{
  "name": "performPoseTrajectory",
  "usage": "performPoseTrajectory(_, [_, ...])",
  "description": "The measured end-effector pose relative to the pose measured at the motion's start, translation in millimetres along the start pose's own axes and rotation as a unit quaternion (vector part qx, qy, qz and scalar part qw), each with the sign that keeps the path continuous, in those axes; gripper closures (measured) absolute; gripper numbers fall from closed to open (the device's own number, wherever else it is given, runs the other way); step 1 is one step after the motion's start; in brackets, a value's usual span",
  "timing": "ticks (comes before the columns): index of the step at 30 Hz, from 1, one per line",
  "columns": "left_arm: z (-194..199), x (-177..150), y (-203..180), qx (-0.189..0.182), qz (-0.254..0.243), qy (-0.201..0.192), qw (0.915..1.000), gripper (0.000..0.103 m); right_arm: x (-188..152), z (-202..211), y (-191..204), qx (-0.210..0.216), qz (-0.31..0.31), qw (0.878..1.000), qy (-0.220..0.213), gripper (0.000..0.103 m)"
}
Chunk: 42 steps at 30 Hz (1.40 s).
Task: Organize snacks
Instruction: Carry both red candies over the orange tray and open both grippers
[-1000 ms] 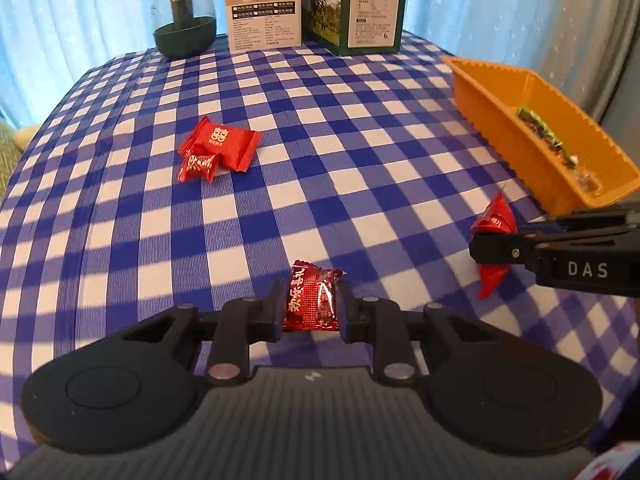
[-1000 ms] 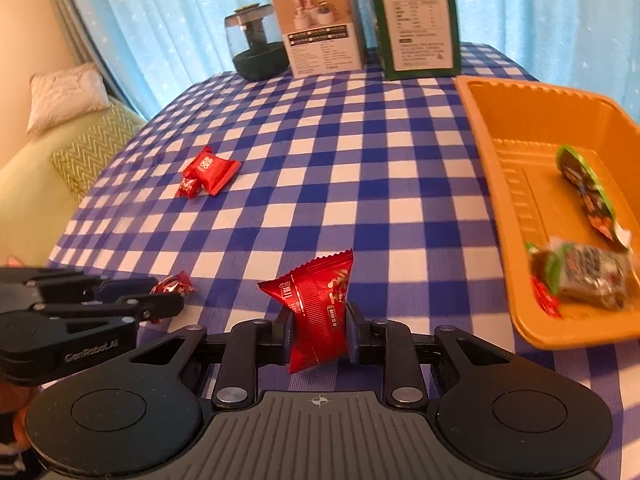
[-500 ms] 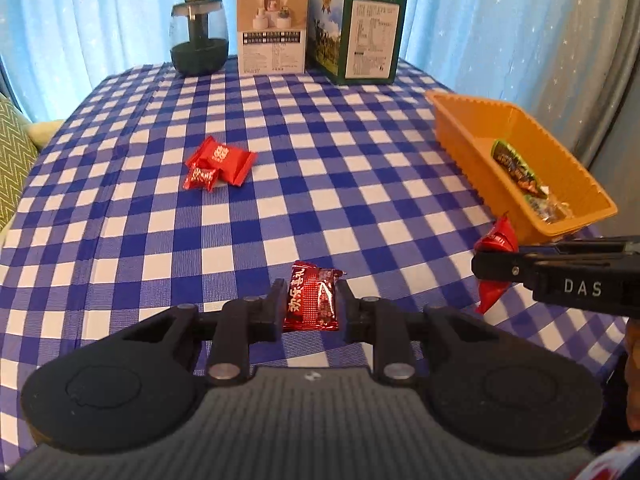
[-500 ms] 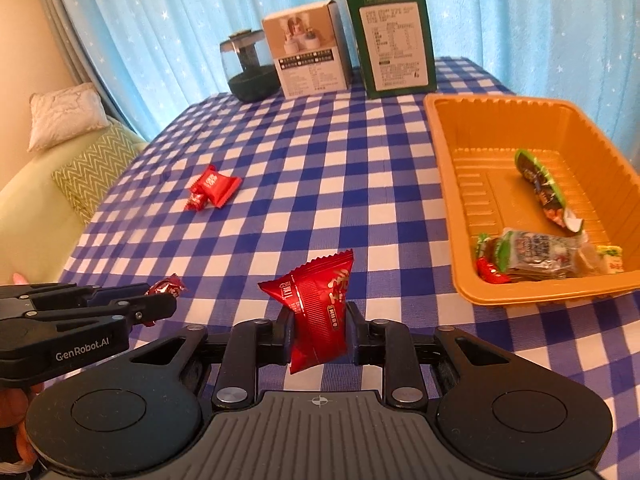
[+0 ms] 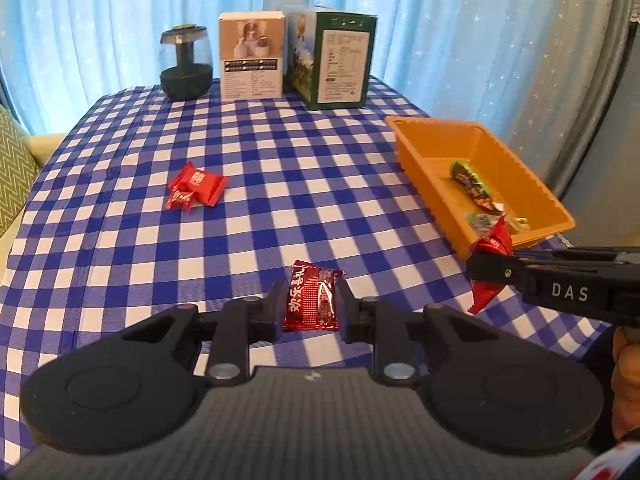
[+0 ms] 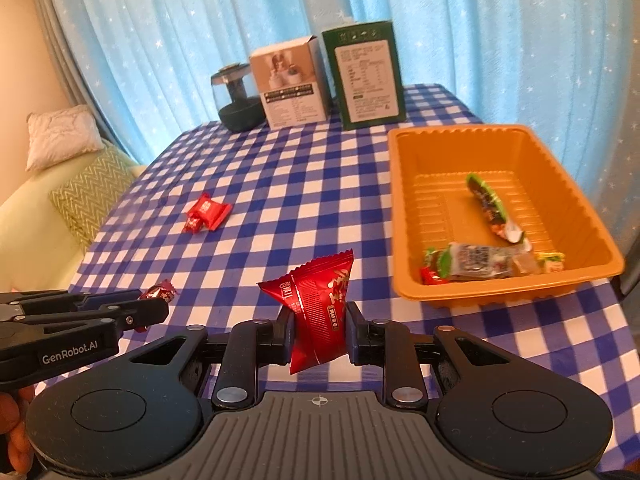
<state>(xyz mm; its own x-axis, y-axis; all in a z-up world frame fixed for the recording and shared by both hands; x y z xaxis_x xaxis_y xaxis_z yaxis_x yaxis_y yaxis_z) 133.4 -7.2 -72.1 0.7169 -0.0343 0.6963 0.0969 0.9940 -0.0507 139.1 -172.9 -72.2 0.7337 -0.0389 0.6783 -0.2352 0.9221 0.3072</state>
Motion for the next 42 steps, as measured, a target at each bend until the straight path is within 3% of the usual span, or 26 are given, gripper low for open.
performPoseTrajectory(15, [10,9,-46,-0.026,-0.020,-0.009,0.9994,0.081,2,39,-38,-0.030,-0.026,0.999,-0.021,0.078])
performPoseTrajectory(26, [-4,39,-101,-0.065,-0.047,-0.019,0.9966,0.081,26,59,-88,-0.069,-0.052,0.995,-0.046,0.078])
performPoseTrajectory(42, [-51,83,-164,-0.092,-0.074,-0.029,0.9926,0.081,67,40,-152,-0.087,-0.054,0.994,-0.048,0.078])
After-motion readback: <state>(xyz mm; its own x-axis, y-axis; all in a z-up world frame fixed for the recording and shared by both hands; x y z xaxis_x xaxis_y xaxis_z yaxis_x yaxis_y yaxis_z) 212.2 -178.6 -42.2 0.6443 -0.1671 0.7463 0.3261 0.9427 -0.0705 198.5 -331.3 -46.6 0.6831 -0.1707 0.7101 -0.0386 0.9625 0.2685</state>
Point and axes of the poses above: each gripper's, at about its wrist camera, not at the fingertips, and z roughly against the way its jaws point, y to its left, x to its top, the point moved 7 cm from there along -z, roughly the way its jaws point, and after that the axes turned 2 degrees about x, right-handed, at the moved point
